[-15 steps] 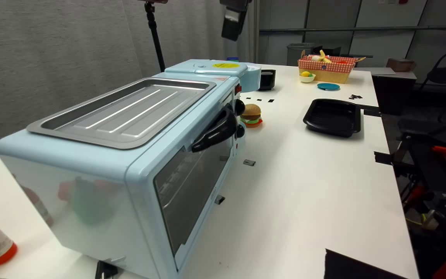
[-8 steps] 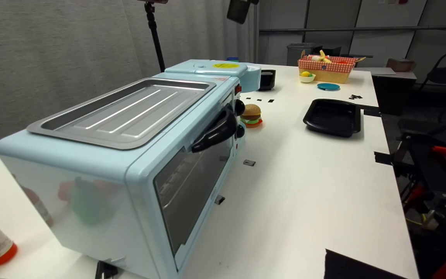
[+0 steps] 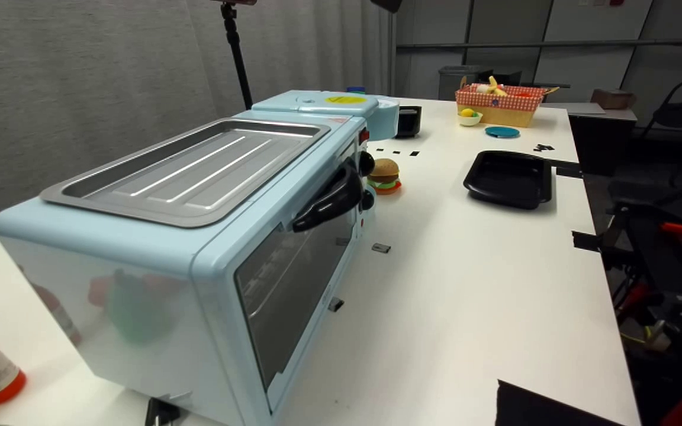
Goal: Press the red button on the breakfast maker
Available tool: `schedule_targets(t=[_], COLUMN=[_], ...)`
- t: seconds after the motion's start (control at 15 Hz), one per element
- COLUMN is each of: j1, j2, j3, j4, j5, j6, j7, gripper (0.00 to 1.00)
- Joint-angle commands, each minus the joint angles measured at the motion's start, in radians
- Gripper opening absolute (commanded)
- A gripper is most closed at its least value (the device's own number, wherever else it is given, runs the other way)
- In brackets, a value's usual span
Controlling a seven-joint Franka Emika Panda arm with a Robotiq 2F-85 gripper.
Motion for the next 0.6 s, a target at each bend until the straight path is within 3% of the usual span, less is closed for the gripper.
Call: schedule_targets(t=[0.0, 0.53], j1=[-0.023, -0.024], j2=[-0.005, -0.007], j3=[0.022, 0.022], j4=[-0.003, -0.005], j5=[0.010, 0.011], j6=[0.002, 0.002], j7=[-0.008, -0.007], gripper=[1.00, 1.00])
